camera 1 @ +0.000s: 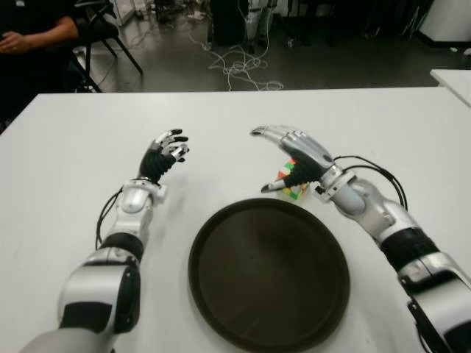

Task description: Pick up the Rubik's Cube and put it in the plate

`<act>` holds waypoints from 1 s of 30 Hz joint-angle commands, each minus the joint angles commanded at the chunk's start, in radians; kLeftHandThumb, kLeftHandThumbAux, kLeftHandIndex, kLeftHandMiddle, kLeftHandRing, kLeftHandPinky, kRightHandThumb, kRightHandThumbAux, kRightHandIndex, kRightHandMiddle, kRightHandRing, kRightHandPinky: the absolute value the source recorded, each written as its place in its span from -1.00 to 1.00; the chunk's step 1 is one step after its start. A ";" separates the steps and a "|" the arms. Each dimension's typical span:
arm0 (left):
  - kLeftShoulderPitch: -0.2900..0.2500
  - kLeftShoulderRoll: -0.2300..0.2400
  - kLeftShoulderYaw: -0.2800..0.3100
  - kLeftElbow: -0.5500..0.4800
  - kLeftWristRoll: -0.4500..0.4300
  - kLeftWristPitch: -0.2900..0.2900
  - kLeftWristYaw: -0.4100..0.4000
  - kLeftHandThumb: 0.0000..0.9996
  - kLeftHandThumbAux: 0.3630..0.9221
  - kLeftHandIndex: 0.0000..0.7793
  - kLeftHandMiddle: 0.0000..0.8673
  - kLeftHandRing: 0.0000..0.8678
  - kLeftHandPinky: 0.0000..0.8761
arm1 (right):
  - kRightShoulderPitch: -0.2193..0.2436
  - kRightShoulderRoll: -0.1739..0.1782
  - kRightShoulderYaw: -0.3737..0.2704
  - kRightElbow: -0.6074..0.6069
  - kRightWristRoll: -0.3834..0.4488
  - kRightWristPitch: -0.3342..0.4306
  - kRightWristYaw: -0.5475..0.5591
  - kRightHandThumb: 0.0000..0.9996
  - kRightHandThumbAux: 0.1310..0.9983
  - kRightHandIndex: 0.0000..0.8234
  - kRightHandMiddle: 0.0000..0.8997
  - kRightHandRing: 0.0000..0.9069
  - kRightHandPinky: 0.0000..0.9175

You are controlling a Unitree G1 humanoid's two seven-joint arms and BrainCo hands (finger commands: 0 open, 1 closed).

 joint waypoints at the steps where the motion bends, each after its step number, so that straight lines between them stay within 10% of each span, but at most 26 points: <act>1: 0.000 0.000 -0.001 0.000 0.002 -0.001 0.002 -0.64 0.01 -0.47 -0.38 -0.29 -0.16 | 0.005 -0.002 0.000 -0.014 -0.001 0.013 0.013 -1.00 0.36 -0.72 -0.69 -0.70 -0.77; 30: 0.002 0.006 -0.019 -0.002 0.019 -0.009 0.019 -0.67 0.11 -0.46 -0.38 -0.31 -0.19 | 0.039 -0.024 0.002 -0.129 -0.037 0.145 0.060 -1.00 0.40 -0.75 -0.70 -0.70 -0.76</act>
